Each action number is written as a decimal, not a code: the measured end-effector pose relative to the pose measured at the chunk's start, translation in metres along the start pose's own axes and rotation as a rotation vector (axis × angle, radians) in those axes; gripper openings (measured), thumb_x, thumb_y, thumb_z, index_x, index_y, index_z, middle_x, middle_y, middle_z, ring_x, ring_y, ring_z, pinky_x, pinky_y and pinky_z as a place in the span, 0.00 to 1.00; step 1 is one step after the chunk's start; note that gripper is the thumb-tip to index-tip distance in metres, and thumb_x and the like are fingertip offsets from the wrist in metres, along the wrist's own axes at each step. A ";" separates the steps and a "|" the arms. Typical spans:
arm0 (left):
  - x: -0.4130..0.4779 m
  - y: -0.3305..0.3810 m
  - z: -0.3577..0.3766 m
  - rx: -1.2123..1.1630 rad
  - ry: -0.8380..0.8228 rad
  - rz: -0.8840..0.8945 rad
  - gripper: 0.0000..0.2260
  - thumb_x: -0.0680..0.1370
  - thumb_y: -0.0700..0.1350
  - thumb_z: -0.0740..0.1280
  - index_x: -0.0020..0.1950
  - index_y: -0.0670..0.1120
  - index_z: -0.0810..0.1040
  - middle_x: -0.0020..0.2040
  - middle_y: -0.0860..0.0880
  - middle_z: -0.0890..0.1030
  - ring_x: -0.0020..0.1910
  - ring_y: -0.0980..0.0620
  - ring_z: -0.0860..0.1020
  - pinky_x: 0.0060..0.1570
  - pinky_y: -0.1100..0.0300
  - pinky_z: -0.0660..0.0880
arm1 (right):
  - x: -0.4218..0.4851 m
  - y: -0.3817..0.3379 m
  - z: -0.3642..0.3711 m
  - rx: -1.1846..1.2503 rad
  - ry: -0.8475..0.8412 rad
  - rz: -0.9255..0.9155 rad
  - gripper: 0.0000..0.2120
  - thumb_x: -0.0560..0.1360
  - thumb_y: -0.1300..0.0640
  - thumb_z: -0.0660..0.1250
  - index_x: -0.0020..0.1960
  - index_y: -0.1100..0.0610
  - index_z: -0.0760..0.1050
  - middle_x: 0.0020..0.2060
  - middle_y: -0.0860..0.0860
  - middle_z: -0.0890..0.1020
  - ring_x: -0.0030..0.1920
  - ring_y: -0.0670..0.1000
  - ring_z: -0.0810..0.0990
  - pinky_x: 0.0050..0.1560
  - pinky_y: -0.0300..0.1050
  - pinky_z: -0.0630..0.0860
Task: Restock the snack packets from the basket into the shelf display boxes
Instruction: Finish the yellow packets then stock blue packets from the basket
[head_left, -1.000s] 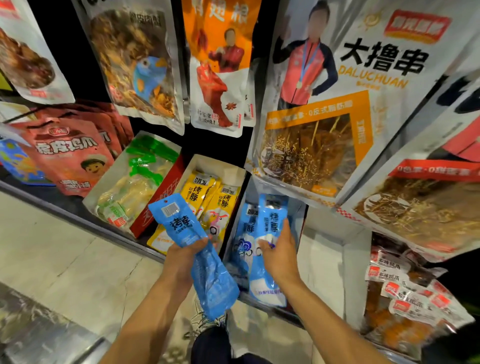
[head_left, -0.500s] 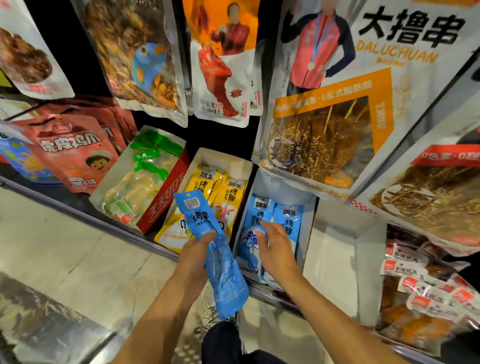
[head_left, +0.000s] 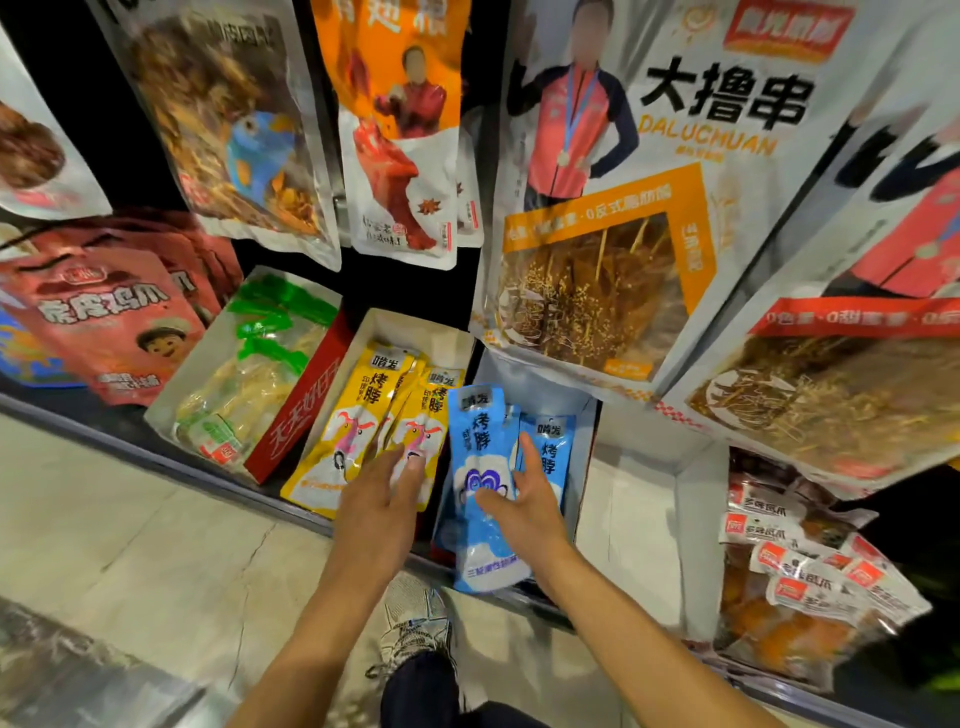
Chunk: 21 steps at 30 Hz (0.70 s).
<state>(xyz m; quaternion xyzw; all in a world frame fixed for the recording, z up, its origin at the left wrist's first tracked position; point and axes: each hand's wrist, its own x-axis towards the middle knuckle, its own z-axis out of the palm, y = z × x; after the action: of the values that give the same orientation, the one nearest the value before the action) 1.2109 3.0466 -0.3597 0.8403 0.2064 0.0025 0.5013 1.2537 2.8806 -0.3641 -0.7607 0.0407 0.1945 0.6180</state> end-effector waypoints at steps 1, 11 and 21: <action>0.001 -0.005 -0.001 0.191 0.060 0.065 0.29 0.80 0.65 0.55 0.75 0.50 0.71 0.75 0.46 0.71 0.75 0.46 0.66 0.70 0.52 0.61 | 0.005 -0.001 -0.005 -0.083 0.035 -0.005 0.36 0.79 0.65 0.65 0.79 0.46 0.51 0.70 0.42 0.65 0.69 0.56 0.71 0.58 0.49 0.76; 0.009 -0.008 0.002 0.385 0.076 0.079 0.24 0.82 0.61 0.54 0.75 0.52 0.69 0.78 0.49 0.66 0.79 0.46 0.56 0.74 0.45 0.56 | 0.033 0.060 -0.024 -0.884 0.312 -0.125 0.23 0.76 0.61 0.66 0.70 0.64 0.69 0.75 0.62 0.58 0.71 0.62 0.66 0.71 0.44 0.63; 0.006 -0.008 0.003 0.349 0.071 0.093 0.24 0.82 0.61 0.54 0.74 0.54 0.71 0.77 0.51 0.66 0.78 0.48 0.56 0.73 0.46 0.56 | 0.049 0.088 -0.006 -1.260 0.117 0.039 0.33 0.82 0.57 0.55 0.77 0.69 0.42 0.76 0.68 0.54 0.77 0.63 0.56 0.71 0.52 0.66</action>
<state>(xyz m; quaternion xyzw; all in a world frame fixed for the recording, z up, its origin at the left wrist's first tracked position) 1.2142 3.0494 -0.3696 0.9226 0.1823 0.0193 0.3395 1.2736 2.8628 -0.4615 -0.9871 -0.0340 0.1502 0.0448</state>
